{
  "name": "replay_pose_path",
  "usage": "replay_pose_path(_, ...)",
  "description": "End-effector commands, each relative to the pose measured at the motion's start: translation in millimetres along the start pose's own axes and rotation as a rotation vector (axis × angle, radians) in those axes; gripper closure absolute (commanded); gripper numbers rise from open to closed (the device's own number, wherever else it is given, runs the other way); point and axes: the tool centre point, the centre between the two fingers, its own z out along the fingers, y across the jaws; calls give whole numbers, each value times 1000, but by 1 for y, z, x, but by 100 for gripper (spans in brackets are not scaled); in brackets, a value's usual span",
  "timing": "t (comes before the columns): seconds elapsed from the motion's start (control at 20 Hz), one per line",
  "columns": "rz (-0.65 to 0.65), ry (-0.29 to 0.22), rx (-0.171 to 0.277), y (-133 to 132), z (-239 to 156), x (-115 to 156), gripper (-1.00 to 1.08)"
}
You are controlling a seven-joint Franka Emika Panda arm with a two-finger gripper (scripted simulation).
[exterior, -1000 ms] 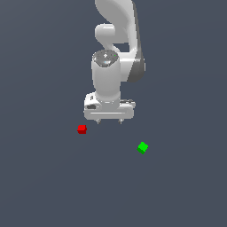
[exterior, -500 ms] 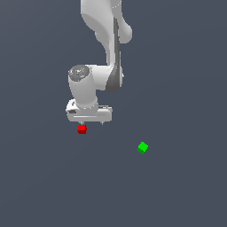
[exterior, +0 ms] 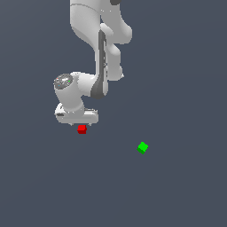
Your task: Stack the red cube on top of the green cube.
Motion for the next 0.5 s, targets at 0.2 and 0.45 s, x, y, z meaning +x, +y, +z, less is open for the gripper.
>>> replay_pose_path(0.2, -2, -1, -1, 7, 4, 0, -92)
replay_pose_path(0.45, -1, -1, -1, 6, 5, 0, -92)
